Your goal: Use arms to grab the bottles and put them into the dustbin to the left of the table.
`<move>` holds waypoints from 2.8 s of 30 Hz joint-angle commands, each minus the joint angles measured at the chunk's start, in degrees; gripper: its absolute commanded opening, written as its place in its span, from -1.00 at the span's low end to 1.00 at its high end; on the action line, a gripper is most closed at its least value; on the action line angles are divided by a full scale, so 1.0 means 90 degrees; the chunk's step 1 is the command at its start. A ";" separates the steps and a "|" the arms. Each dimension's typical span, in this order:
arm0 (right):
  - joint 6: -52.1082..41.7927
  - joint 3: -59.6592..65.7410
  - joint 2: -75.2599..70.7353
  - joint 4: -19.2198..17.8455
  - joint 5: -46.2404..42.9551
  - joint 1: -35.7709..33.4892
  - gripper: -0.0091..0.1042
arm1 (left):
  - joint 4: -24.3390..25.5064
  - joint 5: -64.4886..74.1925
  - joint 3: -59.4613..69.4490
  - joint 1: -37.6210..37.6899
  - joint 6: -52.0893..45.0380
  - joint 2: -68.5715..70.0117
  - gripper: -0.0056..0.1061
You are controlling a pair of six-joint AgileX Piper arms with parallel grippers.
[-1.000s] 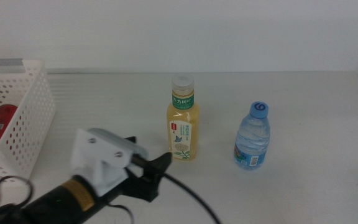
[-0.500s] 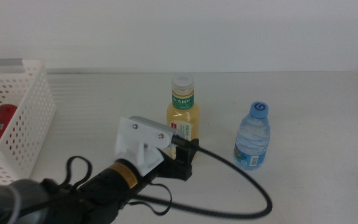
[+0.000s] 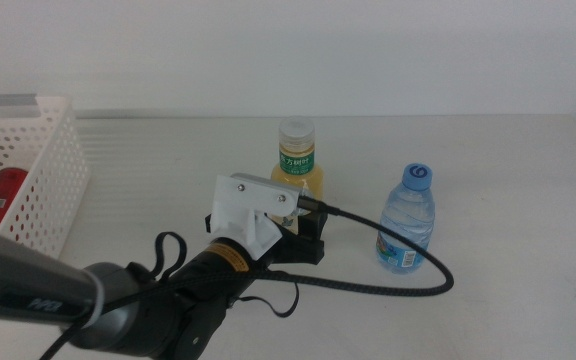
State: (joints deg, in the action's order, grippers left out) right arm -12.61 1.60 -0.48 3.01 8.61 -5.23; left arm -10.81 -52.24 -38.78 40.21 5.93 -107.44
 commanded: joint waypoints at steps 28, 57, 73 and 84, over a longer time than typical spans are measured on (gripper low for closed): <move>-0.0030 -0.0045 -0.0183 -0.0065 -0.0478 0.0031 0.35 | -0.0125 -0.1773 -0.0889 0.0021 -0.0001 -0.0980 0.44; -0.0030 -0.0045 -0.0183 -0.0065 -0.0478 0.0031 0.35 | -0.0327 0.2079 -0.0871 -0.0048 -0.1237 0.1815 -0.78; -0.0030 -0.0045 -0.0183 -0.0065 -0.0478 0.0031 0.35 | -0.0289 0.6086 -0.1837 -0.1069 -0.1493 0.3153 -0.78; -0.0030 -0.0045 -0.0183 -0.0065 -0.0478 0.0031 0.35 | -0.0299 0.9586 -0.3576 -0.2632 -0.1509 0.3120 -0.78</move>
State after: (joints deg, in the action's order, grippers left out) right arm -12.61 1.60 -0.48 3.01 8.61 -5.23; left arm -13.01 34.17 -66.07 18.98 -7.47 -82.44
